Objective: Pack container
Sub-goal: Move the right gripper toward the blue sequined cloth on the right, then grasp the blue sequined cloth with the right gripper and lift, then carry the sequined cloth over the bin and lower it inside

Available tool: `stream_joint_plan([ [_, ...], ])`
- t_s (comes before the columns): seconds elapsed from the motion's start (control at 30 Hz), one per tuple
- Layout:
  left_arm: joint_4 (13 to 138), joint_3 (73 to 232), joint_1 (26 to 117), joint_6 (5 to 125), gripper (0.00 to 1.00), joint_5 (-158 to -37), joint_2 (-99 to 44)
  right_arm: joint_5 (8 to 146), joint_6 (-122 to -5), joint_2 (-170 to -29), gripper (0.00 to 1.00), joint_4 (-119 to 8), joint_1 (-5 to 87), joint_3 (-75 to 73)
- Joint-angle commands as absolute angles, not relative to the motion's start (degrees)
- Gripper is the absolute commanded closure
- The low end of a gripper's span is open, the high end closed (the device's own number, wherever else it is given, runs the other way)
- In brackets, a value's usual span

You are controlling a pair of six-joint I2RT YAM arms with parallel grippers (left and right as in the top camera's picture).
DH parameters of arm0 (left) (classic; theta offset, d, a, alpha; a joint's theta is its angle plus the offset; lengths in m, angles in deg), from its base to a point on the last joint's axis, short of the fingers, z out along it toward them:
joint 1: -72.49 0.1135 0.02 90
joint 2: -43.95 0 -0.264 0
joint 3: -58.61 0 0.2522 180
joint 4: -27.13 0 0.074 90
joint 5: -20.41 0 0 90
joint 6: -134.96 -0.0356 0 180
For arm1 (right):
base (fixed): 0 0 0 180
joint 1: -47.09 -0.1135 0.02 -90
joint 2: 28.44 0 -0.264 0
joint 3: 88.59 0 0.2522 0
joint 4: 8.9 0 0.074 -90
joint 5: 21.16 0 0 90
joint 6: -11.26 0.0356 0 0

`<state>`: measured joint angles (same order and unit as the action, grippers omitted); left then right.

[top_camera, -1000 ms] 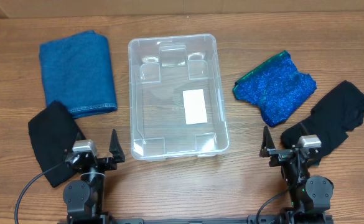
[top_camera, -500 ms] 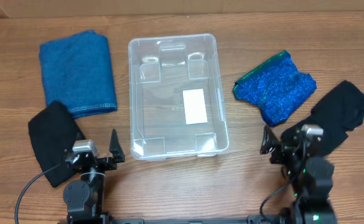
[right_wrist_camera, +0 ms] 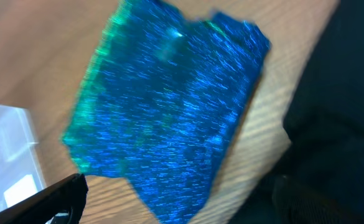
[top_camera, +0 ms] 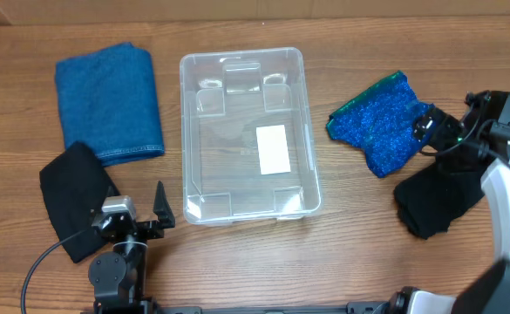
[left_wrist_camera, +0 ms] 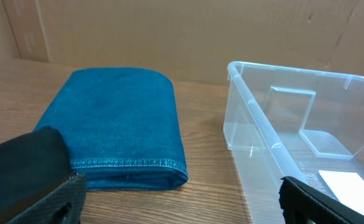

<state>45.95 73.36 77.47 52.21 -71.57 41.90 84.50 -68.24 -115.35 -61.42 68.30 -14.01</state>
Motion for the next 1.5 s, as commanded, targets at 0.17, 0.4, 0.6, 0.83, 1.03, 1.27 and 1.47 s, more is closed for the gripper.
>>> stream_joint_plan([
  [0.17, 45.73, 72.95, 77.57, 51.16, 0.0, -72.14, 42.06, 89.55, -68.2, -132.46, 0.0, -55.39, 68.91, -12.83],
  [0.4, 45.73, 72.95, 77.57, 51.16, 0.0, -72.14, 42.06, 90.78, -68.2, -135.31, 0.12, -51.56, 68.85, -12.89],
  [0.6, 45.73, 72.95, 77.57, 51.16, 0.0, -72.14, 42.06, 92.29, -68.2, -135.31, 0.67, -49.92, 67.36, -12.98],
  [0.83, 45.73, 72.95, 77.57, 51.16, 0.0, -72.14, 41.71, 103.59, -68.24, -135.07, 0.96, -49.05, 66.9, -10.84],
  [1.03, 45.73, 72.95, 77.57, 51.16, 0.0, -72.14, 41.71, 105.64, -73.25, -127.68, 0.96, -63.15, 61.07, 3.15],
  [1.27, 45.73, 72.95, 77.57, 51.16, 0.0, -72.14, 41.71, 96.99, -76.15, -118.3, 0.96, -69.11, 47.65, 14.41],
  [1.47, 45.73, 72.95, 77.57, 51.16, 0.0, -72.14, 41.71, 89.01, -87.87, -117.19, 0.96, -68.63, 31.89, 14.91],
])
